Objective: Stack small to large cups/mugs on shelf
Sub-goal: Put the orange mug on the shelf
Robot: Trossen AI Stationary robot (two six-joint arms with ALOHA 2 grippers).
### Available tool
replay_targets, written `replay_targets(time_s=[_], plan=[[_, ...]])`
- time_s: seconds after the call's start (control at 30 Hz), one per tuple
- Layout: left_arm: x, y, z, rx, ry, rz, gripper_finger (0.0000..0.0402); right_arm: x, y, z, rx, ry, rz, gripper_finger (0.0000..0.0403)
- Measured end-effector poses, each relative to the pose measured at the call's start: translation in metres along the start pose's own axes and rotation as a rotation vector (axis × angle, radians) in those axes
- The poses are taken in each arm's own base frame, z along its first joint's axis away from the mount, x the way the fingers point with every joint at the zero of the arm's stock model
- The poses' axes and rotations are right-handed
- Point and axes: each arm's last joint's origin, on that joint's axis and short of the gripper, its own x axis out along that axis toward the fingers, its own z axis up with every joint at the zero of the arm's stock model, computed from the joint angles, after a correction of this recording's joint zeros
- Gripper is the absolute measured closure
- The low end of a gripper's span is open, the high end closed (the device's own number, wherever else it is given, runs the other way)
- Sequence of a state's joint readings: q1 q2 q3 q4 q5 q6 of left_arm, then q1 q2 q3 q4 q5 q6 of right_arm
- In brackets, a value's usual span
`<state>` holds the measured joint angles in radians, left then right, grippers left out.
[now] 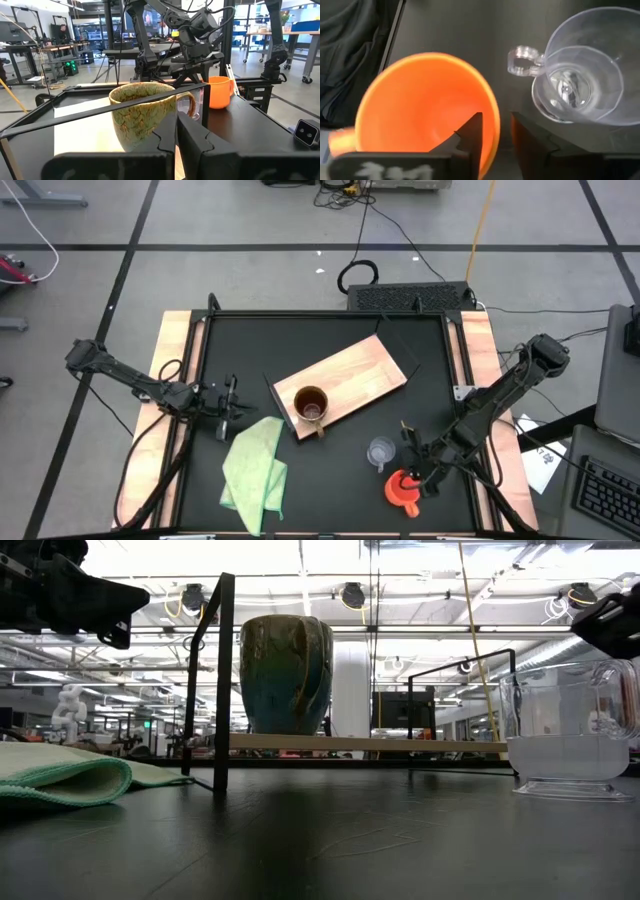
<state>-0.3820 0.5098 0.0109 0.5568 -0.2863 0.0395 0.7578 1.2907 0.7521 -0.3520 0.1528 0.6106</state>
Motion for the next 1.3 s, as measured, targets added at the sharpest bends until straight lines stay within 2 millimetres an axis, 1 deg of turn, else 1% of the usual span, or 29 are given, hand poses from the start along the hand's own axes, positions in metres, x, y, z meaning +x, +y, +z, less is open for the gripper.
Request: replay_targets(time_s=[0.2,0.27,0.47,0.67,0.8,0.93,1.03,1.3], plan=[[0.000,0.000,0.000,0.000,-0.001,0.000,0.0382,0.000,-0.002,0.002,0.004,-0.004,-0.006,0.0386],[0.000,0.000,0.000,0.000,-0.001,0.000,0.0382,0.001,-0.003,0.002,0.004,-0.004,-0.006,0.0395],[0.000,0.000,0.000,0.000,-0.001,0.000,0.0382,-0.002,-0.002,0.002,0.009,-0.012,0.000,0.0394],[0.000,0.000,0.000,0.000,-0.001,0.000,0.0382,-0.022,0.003,0.016,0.012,-0.094,0.056,0.0398],[0.000,0.000,0.000,0.000,-0.001,0.000,0.0382,-0.029,0.001,0.021,-0.006,-0.125,0.063,0.0399],[0.000,0.000,0.000,0.000,-0.001,0.000,0.0382,-0.029,-0.005,0.028,-0.019,-0.148,0.046,0.0399],[0.000,0.000,0.000,0.000,-0.001,0.001,0.0382,-0.029,-0.011,0.035,-0.028,-0.163,0.075,0.0400],[0.000,0.000,0.000,0.016,0.002,0.001,0.0382,-0.026,-0.024,0.050,-0.010,-0.217,0.072,0.0400]])
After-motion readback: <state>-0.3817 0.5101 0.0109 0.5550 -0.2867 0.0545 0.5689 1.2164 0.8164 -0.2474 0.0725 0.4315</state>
